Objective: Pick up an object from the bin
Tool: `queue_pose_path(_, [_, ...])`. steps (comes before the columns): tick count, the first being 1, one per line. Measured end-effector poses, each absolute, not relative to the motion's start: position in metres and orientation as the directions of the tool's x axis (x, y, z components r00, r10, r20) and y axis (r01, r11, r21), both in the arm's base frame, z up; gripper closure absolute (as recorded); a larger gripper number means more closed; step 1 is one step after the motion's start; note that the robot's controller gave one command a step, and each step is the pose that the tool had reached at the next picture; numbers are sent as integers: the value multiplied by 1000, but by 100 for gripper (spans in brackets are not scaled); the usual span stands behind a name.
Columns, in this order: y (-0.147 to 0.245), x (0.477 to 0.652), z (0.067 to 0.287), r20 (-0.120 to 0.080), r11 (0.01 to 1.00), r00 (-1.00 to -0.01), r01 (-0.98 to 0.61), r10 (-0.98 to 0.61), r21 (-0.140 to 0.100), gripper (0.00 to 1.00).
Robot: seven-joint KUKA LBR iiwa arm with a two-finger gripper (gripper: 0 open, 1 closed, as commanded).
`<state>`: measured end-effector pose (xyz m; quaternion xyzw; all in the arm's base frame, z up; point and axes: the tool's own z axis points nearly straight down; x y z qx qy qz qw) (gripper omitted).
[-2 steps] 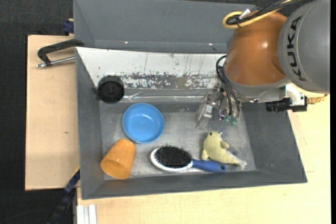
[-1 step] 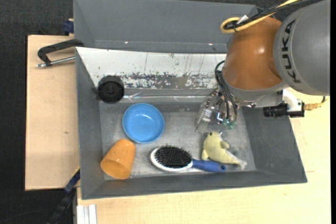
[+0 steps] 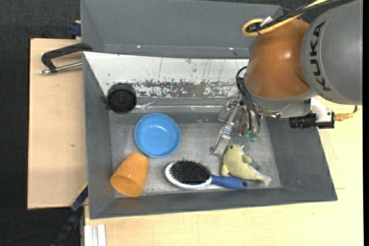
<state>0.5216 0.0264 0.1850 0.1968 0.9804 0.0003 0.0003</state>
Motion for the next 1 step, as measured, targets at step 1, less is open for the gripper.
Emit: queue_pose_path(1, [-48, 490, 102, 6, 969, -969, 246, 246, -3, 0])
